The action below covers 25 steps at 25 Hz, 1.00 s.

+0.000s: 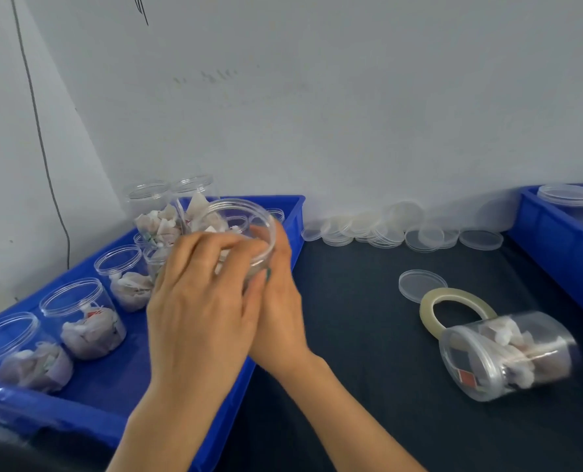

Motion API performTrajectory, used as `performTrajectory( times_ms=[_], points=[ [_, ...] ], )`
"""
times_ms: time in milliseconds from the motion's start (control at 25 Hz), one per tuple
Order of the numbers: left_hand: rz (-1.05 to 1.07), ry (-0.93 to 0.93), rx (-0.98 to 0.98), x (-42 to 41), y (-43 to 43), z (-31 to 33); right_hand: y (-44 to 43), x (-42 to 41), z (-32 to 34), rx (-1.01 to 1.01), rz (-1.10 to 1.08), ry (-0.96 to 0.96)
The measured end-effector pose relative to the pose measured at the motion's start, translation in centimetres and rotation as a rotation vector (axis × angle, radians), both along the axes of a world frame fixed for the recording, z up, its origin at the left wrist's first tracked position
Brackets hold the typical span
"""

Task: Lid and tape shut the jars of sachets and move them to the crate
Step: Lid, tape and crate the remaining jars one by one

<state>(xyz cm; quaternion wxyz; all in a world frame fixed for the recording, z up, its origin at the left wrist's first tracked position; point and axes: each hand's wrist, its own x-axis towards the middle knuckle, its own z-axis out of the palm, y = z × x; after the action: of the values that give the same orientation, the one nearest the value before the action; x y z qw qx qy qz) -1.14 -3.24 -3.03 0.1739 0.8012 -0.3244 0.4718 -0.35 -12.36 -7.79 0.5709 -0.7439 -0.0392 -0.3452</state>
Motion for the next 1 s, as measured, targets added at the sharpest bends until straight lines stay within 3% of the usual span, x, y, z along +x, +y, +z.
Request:
performTrajectory(
  times_ms=[120,400,680,800,880,960,1000],
  points=[
    [-0.112,0.120,-0.099,-1.2,-3.1,-1.4,-3.3,-2.7,-1.7,-0.059,-0.168,0.037],
    [-0.346,0.765,-0.236,0.7,-9.4,-9.1,-9.7,-5.6,-7.7,-0.187,-0.249,0.291],
    [-0.537,0.877,-0.508,1.9,-11.1,-12.9,-10.1,-5.1,-9.6,-0.079,-0.200,0.248],
    [-0.540,0.997,-0.550,1.7,-11.0,-12.8,-10.5,-5.1,-9.8,-0.139,-0.187,0.291],
    [-0.419,0.886,-0.488,0.9,-11.1,-12.1,-11.4,-5.6,-9.9,-0.219,-0.148,0.346],
    [-0.321,0.435,-0.316,-0.2,-11.4,-11.5,-11.3,-5.8,-9.7,-0.274,-0.087,0.392],
    [-0.364,0.217,-0.214,-0.8,-11.8,-11.4,-10.6,-5.6,-9.9,-0.305,-0.156,0.437]
  ],
)
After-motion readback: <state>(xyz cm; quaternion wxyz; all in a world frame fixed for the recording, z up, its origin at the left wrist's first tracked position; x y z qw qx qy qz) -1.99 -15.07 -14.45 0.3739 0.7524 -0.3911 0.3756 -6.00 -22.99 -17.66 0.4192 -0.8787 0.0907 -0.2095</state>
